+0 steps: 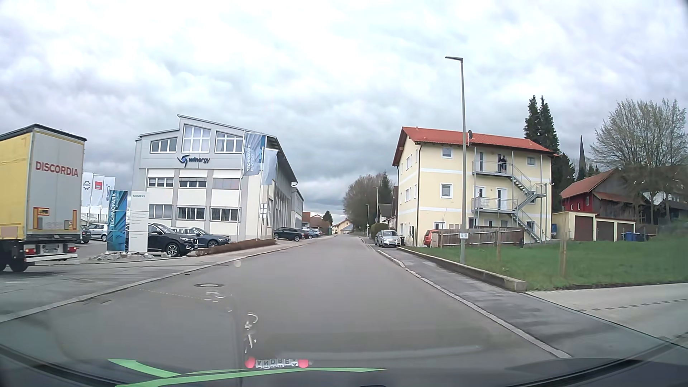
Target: Follow the waypoints while adhering to traffic rules and regulations
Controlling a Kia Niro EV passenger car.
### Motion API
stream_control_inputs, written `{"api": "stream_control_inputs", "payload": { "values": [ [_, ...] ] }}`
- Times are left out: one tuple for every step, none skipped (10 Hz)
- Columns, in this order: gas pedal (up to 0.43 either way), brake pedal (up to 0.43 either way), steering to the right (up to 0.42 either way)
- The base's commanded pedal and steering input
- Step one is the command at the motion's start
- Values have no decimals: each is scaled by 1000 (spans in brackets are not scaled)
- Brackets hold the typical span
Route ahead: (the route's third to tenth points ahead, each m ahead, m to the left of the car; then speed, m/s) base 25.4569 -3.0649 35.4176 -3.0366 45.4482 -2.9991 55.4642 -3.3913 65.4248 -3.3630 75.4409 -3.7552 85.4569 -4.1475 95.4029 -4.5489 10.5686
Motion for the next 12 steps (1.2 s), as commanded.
{"api": "stream_control_inputs", "payload": {
  "values": [
    [87, 0, 5],
    [87, 0, 5],
    [87, 0, 5],
    [87, 0, 5],
    [87, 0, 5],
    [87, 0, 5],
    [87, 0, 5],
    [87, 0, 5],
    [87, 0, 5],
    [87, 0, 5],
    [87, 0, 6],
    [87, 0, 6]
  ]
}}
